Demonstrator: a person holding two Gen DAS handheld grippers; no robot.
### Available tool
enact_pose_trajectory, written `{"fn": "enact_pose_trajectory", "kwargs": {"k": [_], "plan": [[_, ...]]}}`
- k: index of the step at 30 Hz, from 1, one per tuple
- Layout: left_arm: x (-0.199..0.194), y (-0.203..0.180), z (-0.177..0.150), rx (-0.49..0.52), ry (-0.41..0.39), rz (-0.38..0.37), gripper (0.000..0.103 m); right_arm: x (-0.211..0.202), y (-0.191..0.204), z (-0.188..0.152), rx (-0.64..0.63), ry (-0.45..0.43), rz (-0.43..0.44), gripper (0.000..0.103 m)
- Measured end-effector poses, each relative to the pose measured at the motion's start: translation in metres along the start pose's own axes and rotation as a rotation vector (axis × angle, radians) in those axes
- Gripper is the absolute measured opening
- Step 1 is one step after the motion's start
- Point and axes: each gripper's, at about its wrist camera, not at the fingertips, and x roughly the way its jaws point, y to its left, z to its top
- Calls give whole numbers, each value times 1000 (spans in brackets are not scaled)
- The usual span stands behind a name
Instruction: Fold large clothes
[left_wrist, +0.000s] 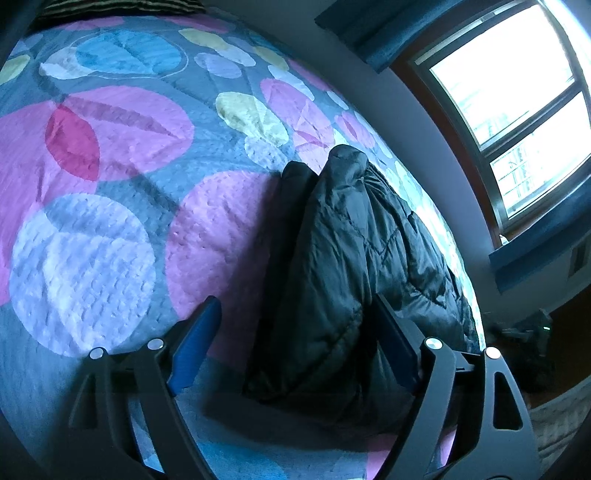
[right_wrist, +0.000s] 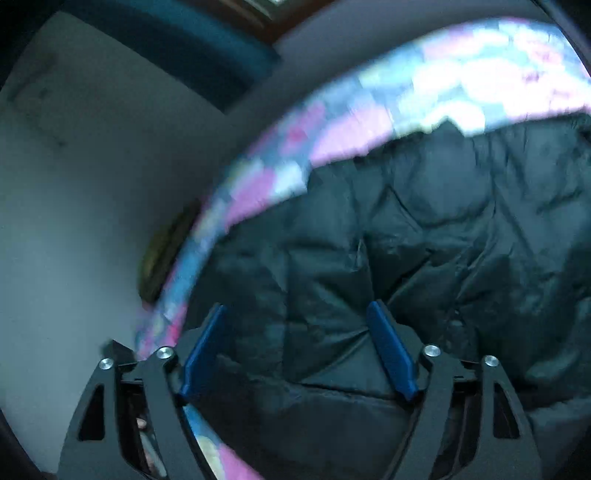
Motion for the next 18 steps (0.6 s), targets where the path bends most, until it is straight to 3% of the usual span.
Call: {"fn": "enact_pose_trajectory", "kwargs": {"k": [5, 12, 16, 18], "plan": [[1, -1, 1, 10, 4, -2, 84, 3, 0, 5, 18, 24, -1, 78], [2, -4, 0, 36, 7, 7, 85, 14, 8, 49, 12, 0, -24, 78], [3, -3, 1, 40, 11, 3, 86, 52, -10, 61, 61, 110, -56, 82], [3, -3, 1, 42, 13, 0, 87, 59, -15, 61, 60, 115, -53, 82]]}}
